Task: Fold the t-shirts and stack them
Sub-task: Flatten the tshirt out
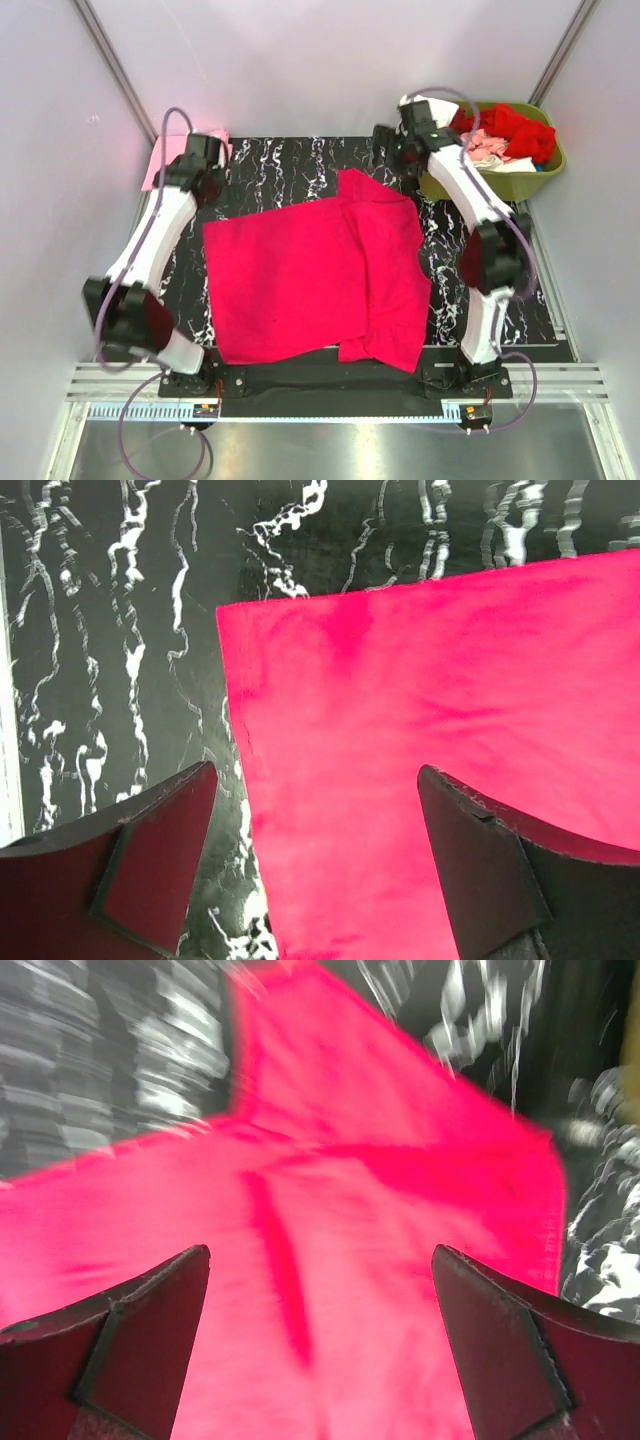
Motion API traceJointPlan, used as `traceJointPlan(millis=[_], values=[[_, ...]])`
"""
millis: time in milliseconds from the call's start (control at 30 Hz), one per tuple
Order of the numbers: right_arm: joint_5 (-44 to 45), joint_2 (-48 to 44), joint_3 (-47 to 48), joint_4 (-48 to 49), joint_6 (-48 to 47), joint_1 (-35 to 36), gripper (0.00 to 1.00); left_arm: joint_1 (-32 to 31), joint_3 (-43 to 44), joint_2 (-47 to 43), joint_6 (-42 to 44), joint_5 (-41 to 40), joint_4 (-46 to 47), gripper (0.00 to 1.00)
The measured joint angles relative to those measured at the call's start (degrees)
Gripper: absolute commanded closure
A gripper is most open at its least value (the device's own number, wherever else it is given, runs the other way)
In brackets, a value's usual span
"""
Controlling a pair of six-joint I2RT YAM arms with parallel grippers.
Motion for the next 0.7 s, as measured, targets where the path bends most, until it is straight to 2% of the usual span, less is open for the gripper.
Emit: traceJointPlan(millis=[100,167,267,367,433,500,700], values=[[-0.04,-12.15,-3.02,4.83,0.42,0.46,0.01,-0.92,-7.93,-9.25,-1.79,1.20,2.21,0.13],[-0.02,-17.09,-4.26,7.04,0.39,0.96,0.04,-1.73,-15.21,-15.08,-3.28,2.27,2.97,0.15],[0.13,-17.68,-4.09,8.15,0.07,2.05,0.14,-3.91,-23.63,-19.52,-4.87,3.17,1.97,0.16],[1.64,-11.39,-0.72,6.21,-1.25,3.96,0.28,-5.70,-28.85,-22.69,-5.49,3.80,1.03,0.16],[3.26,-4.48,2.99,3.87,-2.38,5.86,0.44,-5.92,-31.01,-26.43,-5.60,4.09,0.61,0.16],[4.76,2.32,7.67,0.79,-3.17,7.61,0.52,-5.92,-32.39,-31.76,-5.60,4.02,1.18,0.15],[10.12,19.12,22.38,-8.13,-4.76,11.08,0.53,-5.90,-35.93,-42.51,-5.35,3.91,4.37,0.15]])
